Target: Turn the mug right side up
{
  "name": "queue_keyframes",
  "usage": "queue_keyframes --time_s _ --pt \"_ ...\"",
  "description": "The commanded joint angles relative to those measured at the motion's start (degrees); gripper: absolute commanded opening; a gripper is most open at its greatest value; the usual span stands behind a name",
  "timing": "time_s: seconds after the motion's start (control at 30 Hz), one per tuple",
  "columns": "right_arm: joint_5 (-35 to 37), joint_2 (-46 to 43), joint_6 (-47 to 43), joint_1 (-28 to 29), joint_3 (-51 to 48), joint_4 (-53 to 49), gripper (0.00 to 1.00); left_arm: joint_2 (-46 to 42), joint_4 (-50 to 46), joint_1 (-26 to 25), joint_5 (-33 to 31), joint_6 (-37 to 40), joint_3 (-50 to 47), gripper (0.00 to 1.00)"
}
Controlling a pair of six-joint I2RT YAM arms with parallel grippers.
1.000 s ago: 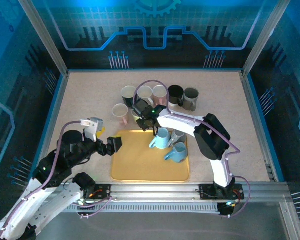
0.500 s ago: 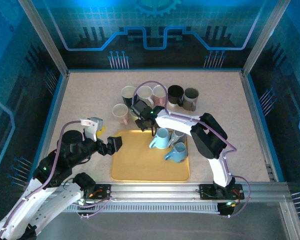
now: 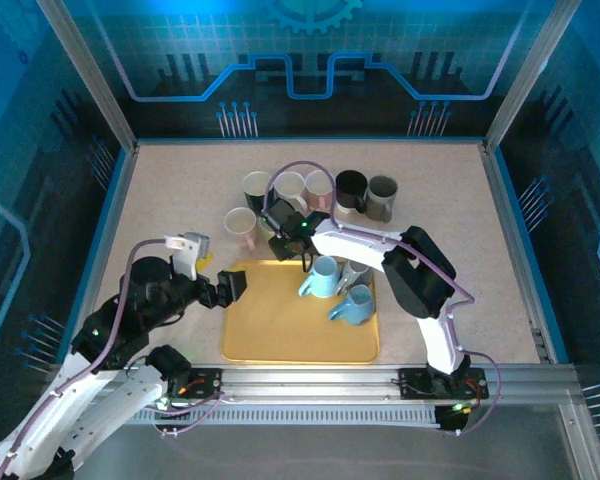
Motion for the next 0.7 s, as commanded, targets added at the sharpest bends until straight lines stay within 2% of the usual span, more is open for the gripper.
queue_keyframes --time_s 0.0,0.27,0.4,0.57,0.67 --pt "-3.2 -7.1 0.2 0.2 -2.2 2.3 0.58 1.0 1.1 0.6 1.5 0.3 -0.8 0.99" --pt "-6.5 -24.4 -0.3 0.4 -11.8 3.6 0.63 8.7 -2.4 0.3 5.8 0.0 2.7 0.99" --pt "-6.3 -34.0 -0.1 0.6 -17.4 2.2 0.64 14.1 -5.8 -1.7 5.0 -0.3 6.3 0.99" --pt "-5.6 -47.2 0.5 0.2 -24.3 0.1 0.63 23.2 -7.4 -14.3 -6.2 1.9 10.9 0.99" --pt "-5.2 -54.1 0.4 0.1 -27.8 -0.6 0.64 29.6 -6.7 -17.5 -7.5 3.2 13.0 0.99"
